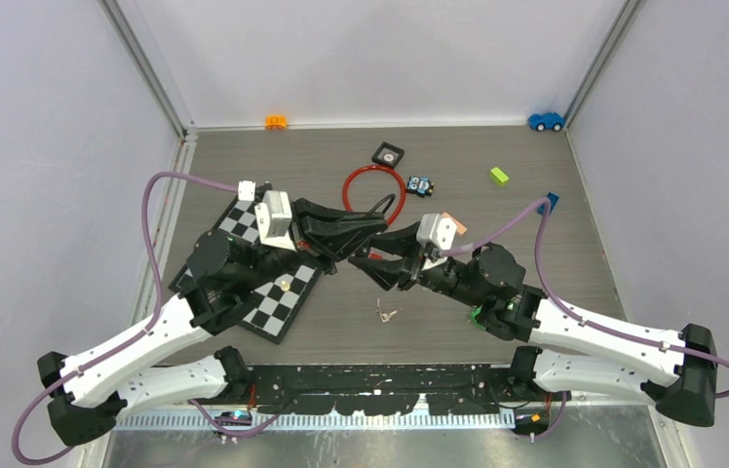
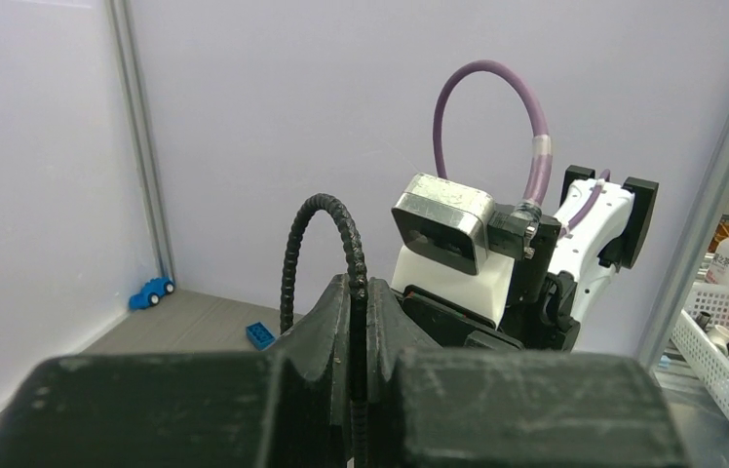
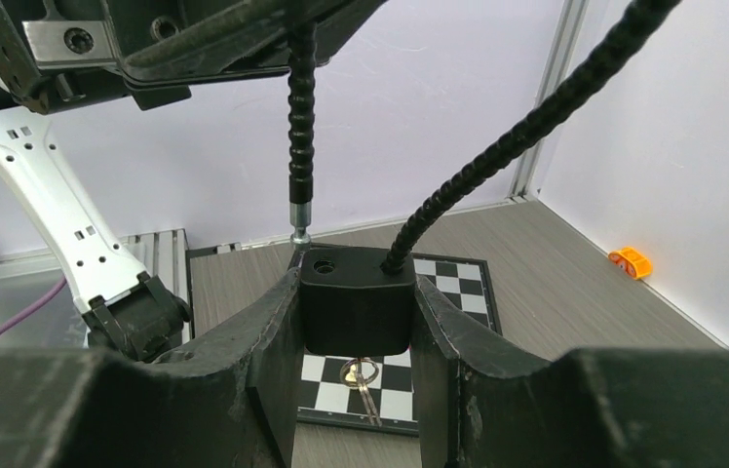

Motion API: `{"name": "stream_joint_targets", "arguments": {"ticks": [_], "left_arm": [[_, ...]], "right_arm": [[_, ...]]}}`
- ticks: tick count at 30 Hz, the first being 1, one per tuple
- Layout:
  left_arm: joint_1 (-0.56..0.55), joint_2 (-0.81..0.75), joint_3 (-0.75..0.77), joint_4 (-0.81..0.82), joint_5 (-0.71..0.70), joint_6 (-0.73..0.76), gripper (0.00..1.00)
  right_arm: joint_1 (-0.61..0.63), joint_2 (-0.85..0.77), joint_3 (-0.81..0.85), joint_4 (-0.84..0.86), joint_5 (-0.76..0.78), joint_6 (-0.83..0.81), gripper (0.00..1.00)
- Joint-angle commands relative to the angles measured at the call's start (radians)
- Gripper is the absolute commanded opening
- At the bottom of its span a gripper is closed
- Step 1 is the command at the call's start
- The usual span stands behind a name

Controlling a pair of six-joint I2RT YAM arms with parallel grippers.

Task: Lock with the key
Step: Lock the lock.

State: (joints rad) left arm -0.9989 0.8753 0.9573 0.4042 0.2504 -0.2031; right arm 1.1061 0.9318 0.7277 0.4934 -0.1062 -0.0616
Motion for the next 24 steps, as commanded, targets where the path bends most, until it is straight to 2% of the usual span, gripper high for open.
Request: {"name": "stream_joint_targets", "arguments": {"ticks": [1,14,24], "left_arm": [[0.005,0.003,-0.006,0.044,0.018,0.010,0.00],[0.006,-0.013,-0.027,-0.073,0.029,0.091,0.00],[0.005,-0.020,-0.014,-0.103,0.011,0.137,0.00]], "right_arm": [[0.020,-0.003,0.063,0.061,-0.035,0.002,0.01],[0.022,-0.018,0.065,0.050,-0.029,0.012,0.01],[0.023,-0.027,0.063,0.033,-0.052,0.032,0.01]]}}
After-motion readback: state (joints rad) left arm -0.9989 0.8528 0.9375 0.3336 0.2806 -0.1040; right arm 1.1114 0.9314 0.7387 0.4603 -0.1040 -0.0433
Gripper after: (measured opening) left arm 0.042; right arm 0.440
